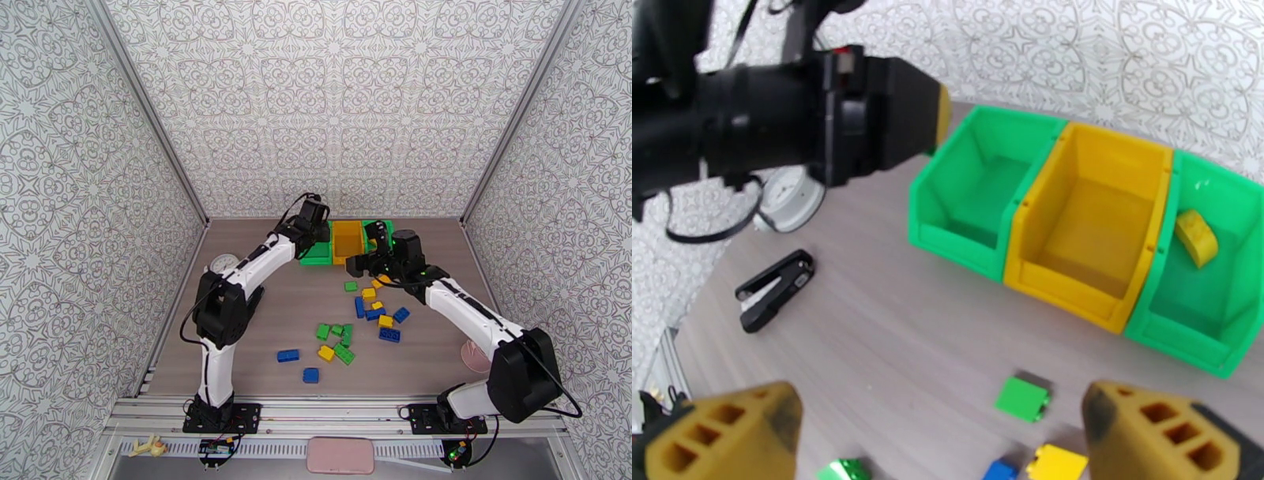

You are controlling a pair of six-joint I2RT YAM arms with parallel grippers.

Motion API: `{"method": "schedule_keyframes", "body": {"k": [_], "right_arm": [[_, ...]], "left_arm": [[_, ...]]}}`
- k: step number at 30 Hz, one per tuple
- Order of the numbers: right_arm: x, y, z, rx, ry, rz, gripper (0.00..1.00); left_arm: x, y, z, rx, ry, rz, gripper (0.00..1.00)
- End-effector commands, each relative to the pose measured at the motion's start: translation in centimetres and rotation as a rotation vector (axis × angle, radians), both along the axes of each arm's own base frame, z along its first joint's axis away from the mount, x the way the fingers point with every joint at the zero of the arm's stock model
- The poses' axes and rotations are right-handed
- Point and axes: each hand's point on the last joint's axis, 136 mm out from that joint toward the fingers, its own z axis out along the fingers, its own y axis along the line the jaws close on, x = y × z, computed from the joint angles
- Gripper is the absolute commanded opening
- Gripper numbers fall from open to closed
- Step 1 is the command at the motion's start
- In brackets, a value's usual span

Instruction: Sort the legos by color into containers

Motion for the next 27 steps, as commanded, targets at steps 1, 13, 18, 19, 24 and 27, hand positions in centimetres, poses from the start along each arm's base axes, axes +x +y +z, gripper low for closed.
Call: {"method": "schedule_keyframes", "body": {"k": [1,13,18,19,24,27], "right_arm": [[0.5,0.7,1.3,-0.004,-0.037,0.024,0.97],[1.1,-1.5,0.7,-0.041,-0.034,-0.099,0.97],[1.5,-3.4,0.5,-0.023,-0.021,-0.186,0.97],[1.6,-3.9,0.4,-0.014,-0.016,-0.207,0.97],[2.0,-5.6,0.0,0.001,0.001,-0.282,0.97],[2.1,-6.2,-0.2,0.006,0.012,-0.308,0.97]], "left_arm": [[1.3,-0.4,-1.4,-0.041,0.031,-0.005,0.06],[3.2,-2.7,-3.5,-0.103,0.057,-0.044,0.07],[3.0,-4.5,-3.8,-0.138,0.063,-0.075,0.07],[3.0,-4.9,-3.9,-0.148,0.064,-0.083,0.07],[3.3,-6.4,-3.4,-0.188,0.052,-0.103,0.08],[3.3,-7.3,-3.6,-0.202,0.056,-0.12,0.08]]}}
